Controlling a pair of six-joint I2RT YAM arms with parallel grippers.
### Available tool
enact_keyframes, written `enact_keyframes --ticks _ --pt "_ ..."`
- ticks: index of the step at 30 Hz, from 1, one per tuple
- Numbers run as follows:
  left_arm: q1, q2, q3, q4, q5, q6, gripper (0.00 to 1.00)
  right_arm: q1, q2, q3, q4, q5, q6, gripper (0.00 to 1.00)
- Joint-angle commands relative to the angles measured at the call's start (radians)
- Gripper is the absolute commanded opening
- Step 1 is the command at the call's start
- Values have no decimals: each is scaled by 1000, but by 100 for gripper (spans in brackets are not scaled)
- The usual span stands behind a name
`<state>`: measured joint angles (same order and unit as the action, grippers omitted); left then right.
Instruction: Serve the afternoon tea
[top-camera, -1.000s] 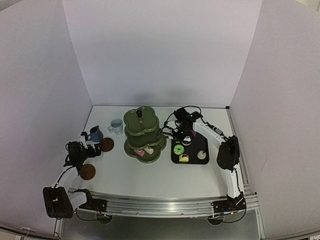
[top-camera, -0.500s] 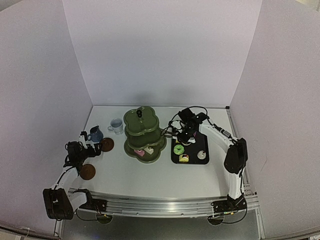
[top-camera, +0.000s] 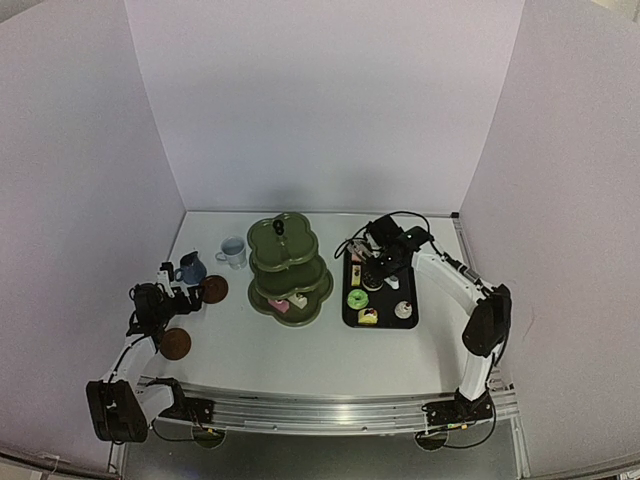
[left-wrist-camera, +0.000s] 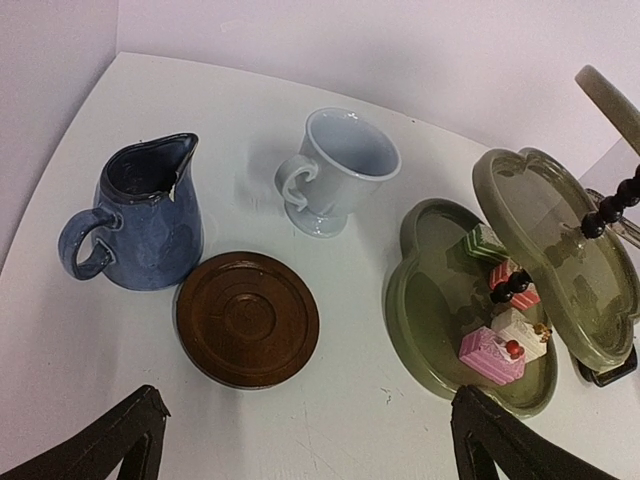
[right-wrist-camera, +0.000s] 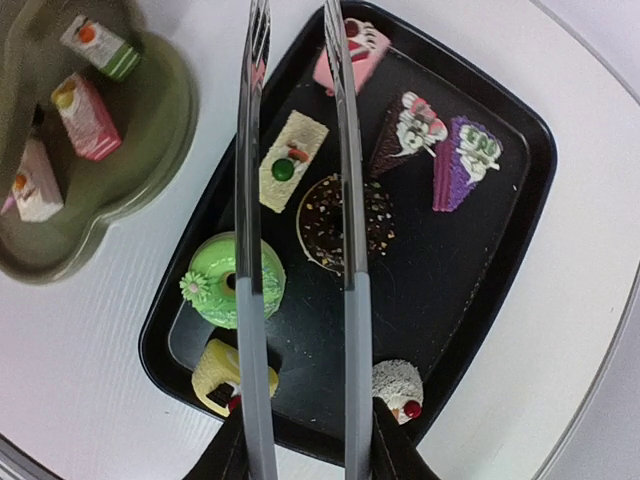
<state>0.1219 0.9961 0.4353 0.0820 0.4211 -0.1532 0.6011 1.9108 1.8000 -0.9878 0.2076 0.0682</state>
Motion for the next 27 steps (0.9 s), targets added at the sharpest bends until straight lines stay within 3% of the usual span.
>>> enact_keyframes --ticks 1,7,27 --pt "6 -27 -11 53 21 17 100 11 18 33 21 75 251 31" --pt "4 -54 -25 56 17 14 100 16 55 46 18 115 304 33" --pt "6 -56 -26 60 13 12 100 23 97 40 20 37 311 35"
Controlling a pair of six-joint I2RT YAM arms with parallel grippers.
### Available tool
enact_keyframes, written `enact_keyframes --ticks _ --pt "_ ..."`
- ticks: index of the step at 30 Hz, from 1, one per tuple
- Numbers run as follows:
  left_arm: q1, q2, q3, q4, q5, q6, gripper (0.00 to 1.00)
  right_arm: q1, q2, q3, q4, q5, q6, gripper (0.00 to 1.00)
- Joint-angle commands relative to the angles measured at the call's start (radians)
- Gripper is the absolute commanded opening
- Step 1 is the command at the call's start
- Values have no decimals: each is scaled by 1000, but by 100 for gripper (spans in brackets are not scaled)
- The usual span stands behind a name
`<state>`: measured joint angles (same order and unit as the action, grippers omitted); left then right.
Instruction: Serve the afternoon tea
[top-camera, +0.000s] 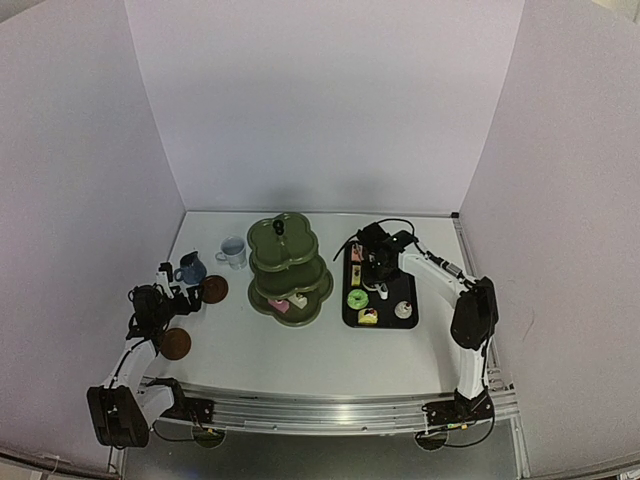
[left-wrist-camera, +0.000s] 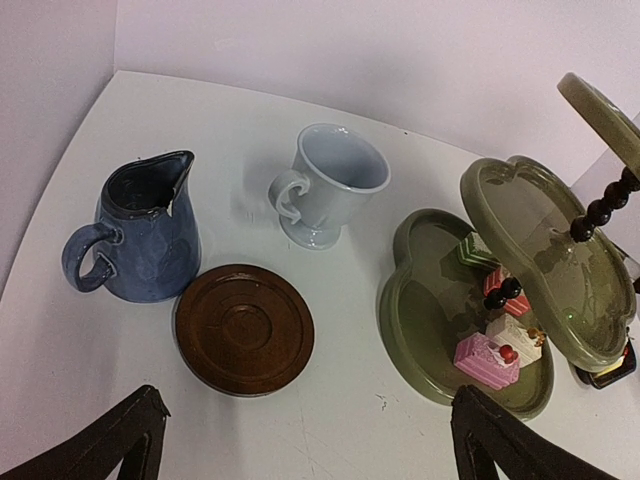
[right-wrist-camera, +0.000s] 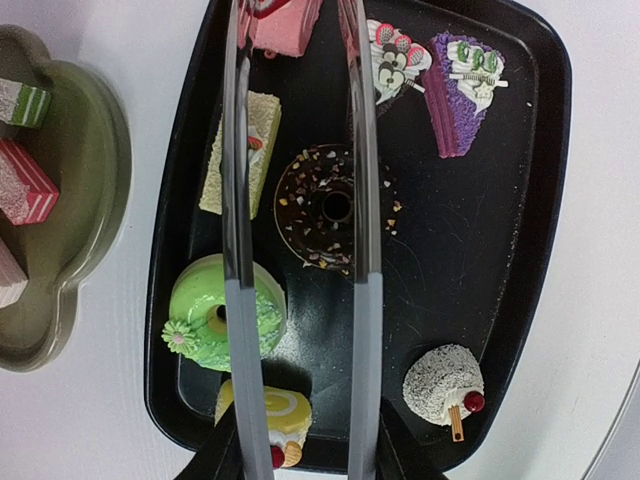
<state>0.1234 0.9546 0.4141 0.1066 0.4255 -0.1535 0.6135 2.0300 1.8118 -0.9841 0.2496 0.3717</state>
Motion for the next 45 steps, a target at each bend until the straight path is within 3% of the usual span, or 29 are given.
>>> enact_keyframes --ticks 1,29,36,45 --pt "4 -14 -5 35 9 12 100 11 -31 30 17 -2 8 35" --pt "4 -11 -4 35 10 11 100 44 -61 78 13 99 9 36" --pt "4 -16 -5 35 9 12 100 41 -70 74 12 77 -35 37" --pt "4 -23 -9 32 10 12 100 40 -71 14 11 55 30 37"
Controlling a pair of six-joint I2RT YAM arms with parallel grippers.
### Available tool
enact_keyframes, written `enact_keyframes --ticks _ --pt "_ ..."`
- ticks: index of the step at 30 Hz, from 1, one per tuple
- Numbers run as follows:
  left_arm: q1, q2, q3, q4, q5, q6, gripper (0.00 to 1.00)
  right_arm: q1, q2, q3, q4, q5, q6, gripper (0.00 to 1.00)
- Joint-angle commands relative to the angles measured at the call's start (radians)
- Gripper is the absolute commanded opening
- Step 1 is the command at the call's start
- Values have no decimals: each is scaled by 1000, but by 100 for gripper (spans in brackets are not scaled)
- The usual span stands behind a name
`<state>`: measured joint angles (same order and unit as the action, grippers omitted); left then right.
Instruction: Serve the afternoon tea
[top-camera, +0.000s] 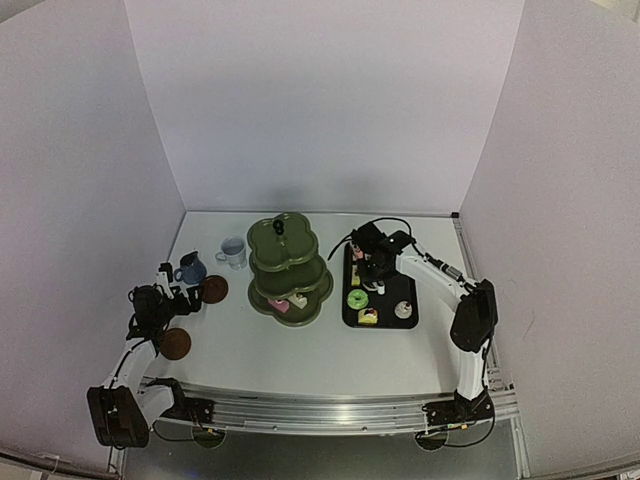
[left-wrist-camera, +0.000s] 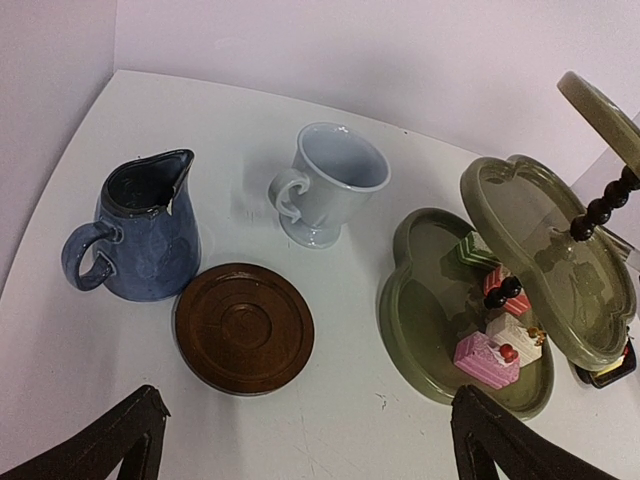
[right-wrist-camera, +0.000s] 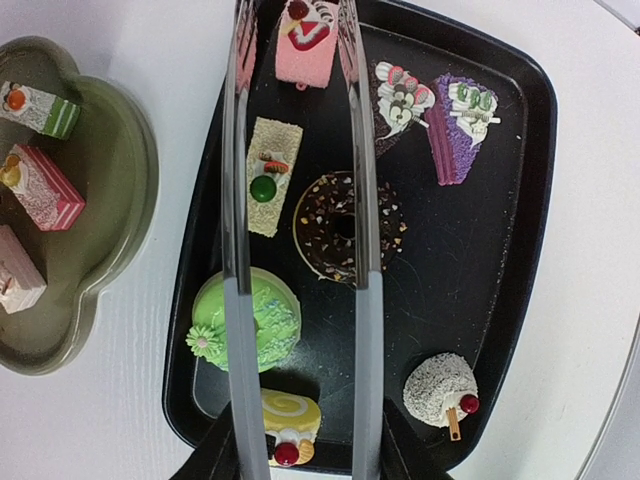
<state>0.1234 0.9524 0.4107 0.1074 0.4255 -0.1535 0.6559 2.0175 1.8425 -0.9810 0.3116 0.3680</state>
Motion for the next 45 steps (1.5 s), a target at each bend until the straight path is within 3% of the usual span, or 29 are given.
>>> enact_keyframes --ticks 1,33,36,41,45 --pt "4 -21 -5 31 10 12 100 -2 -59 -20 8 -5 37 37" --pt "4 -26 -6 27 7 14 100 -10 81 46 10 8 26 38" --pt "4 -28 -7 26 12 18 100 -14 88 48 10 12 15 33" --pt "4 -29 -8 32 18 22 100 -17 74 42 10 35 4 5" --pt "4 -33 -12 38 15 21 100 -17 36 21 8 32 -12 0"
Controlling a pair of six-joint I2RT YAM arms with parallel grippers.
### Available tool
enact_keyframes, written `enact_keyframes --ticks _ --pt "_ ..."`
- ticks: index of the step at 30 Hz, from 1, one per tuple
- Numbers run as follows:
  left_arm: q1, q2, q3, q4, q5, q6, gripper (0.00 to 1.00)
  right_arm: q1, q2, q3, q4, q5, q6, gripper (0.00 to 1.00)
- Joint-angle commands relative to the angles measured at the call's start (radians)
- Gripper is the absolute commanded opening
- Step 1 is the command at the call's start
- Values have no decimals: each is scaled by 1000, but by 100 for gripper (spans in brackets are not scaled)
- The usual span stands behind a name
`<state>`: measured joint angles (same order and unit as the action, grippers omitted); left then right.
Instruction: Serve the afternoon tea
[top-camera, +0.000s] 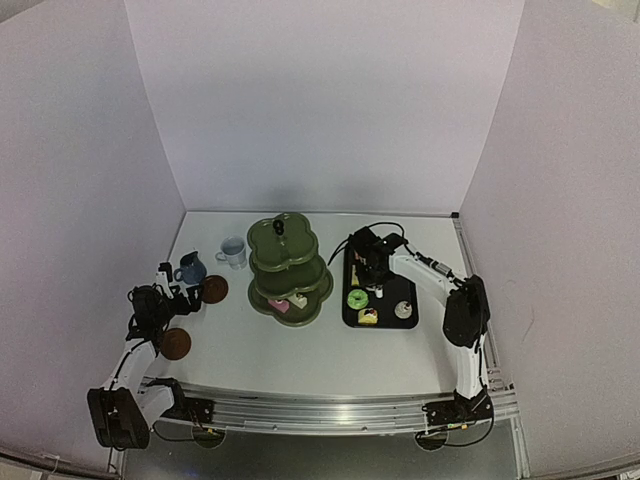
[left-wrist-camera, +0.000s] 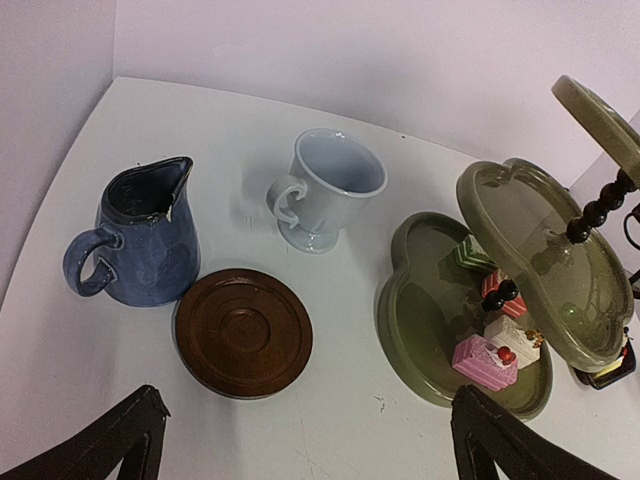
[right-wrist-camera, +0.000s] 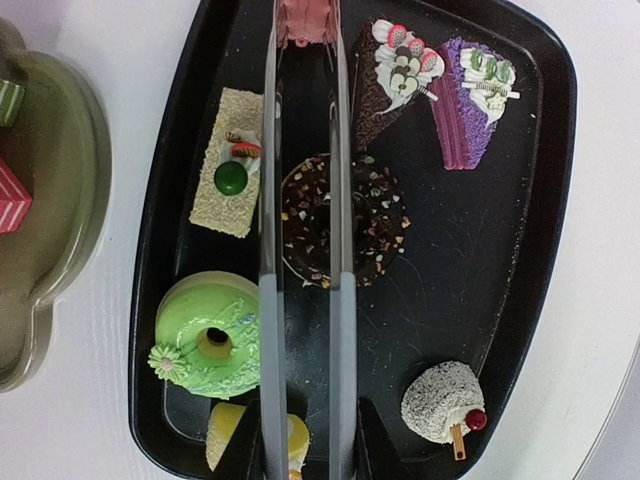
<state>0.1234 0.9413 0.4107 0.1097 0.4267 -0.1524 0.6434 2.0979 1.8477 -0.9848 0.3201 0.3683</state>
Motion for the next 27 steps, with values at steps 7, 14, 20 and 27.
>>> enact_keyframes --ticks 7,14,20,27 --pt "4 -28 -18 47 13 20 100 19 -180 -23 -1 24 -74 0" --pt "3 -42 -27 57 13 -4 100 96 -267 -10 -76 28 -117 0" --pt "3 -73 -20 63 11 -152 100 167 -305 -19 -184 40 -70 0" --pt "3 -126 -41 13 -31 -143 99 268 -367 -126 -214 -23 -1 0"
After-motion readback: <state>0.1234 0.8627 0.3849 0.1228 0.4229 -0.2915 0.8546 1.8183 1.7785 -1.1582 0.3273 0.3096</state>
